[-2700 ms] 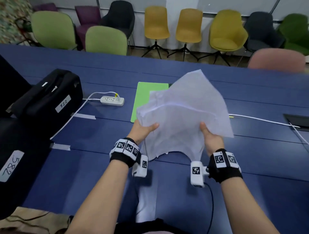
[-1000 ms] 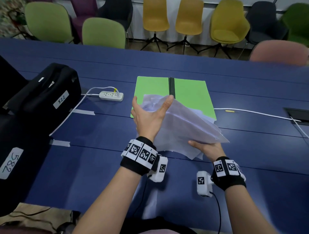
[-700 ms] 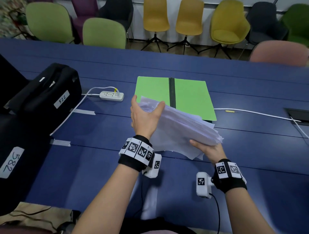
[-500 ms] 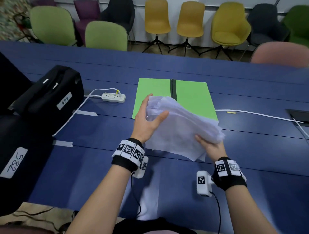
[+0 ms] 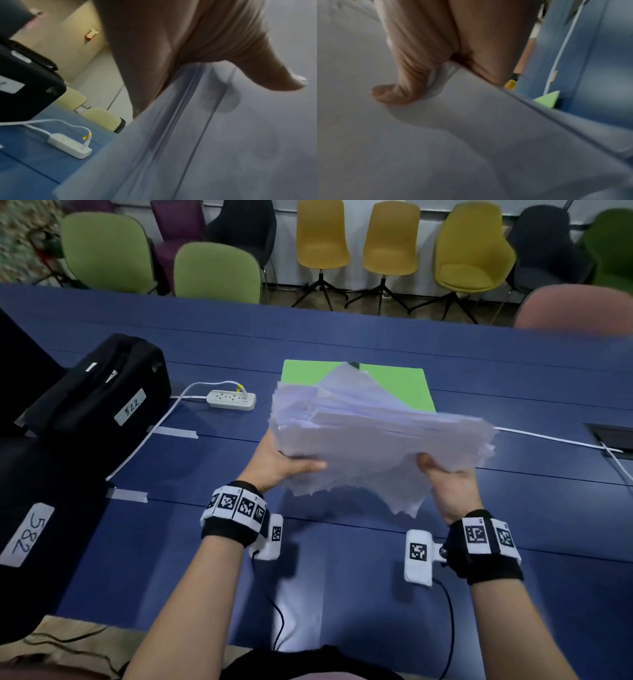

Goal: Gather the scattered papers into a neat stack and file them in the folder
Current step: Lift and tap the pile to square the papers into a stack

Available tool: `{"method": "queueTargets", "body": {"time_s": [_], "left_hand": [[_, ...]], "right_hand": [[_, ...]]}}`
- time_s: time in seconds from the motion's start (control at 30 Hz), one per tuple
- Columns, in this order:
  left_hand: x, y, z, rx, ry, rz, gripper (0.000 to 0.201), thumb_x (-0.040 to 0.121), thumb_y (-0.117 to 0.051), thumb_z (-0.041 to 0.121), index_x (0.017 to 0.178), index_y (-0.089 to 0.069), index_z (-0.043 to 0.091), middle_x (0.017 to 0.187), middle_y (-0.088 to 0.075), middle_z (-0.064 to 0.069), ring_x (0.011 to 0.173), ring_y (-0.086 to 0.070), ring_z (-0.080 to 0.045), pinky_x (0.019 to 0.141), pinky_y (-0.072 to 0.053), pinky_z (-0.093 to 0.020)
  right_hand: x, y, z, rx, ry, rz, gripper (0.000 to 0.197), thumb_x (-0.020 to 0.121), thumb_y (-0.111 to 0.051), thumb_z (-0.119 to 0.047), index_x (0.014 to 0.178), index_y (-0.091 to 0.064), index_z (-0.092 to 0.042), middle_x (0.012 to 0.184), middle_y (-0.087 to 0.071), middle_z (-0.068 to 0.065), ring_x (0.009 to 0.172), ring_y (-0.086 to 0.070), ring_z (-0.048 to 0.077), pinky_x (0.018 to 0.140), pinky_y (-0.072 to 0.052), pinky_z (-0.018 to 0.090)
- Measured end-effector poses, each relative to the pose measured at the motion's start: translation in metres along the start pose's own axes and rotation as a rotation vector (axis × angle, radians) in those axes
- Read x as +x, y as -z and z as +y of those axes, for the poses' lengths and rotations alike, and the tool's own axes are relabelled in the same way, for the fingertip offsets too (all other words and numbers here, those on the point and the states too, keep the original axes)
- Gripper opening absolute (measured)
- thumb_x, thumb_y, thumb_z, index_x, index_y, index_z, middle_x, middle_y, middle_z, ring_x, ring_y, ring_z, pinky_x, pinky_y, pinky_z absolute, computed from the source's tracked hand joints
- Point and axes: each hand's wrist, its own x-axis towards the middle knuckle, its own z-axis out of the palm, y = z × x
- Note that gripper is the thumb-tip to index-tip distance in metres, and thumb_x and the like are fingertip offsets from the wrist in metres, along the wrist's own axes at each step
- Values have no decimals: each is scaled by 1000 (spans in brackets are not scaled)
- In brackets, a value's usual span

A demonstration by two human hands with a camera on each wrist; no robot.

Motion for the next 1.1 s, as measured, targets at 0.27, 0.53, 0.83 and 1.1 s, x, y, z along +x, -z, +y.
{"method": "queueTargets", "body": {"time_s": [0.27,0.53,0.83,1.1], "left_hand": [[-1,-11,-30,279,68,-51,107,52,-94,25,144,-39,27,138,-47,25,125,-43,12,103,-31,-7],[6,-27,-20,67,108,135,32,69,-85,13,97,-70,21,107,-72,-6,98,-67,-16,93,-55,-39],[-7,-49,-2,-60,34,280,18,78,-78,18,92,-69,22,81,-70,17,71,-64,7,66,-52,-12],[8,-57,21,-261,83,493,26,70,-81,40,72,-69,18,68,-68,13,66,-61,-4,73,-52,-22]], "right_hand": [[-3,13,31,-268,-52,-271,30,77,-73,-1,86,-66,-28,78,-73,-26,74,-66,-11,74,-52,14],[4,-4,15,-171,-33,-176,17,78,-72,-9,80,-67,-25,78,-72,-14,69,-65,-10,75,-52,20],[-3,-7,1,-126,82,-52,24,81,-70,-4,71,-65,-25,59,-67,-26,55,-58,-13,61,-49,12],[-3,-12,-3,20,72,76,30,74,-71,-50,65,-67,-21,56,-58,-17,56,-50,-3,58,-43,15]]}}
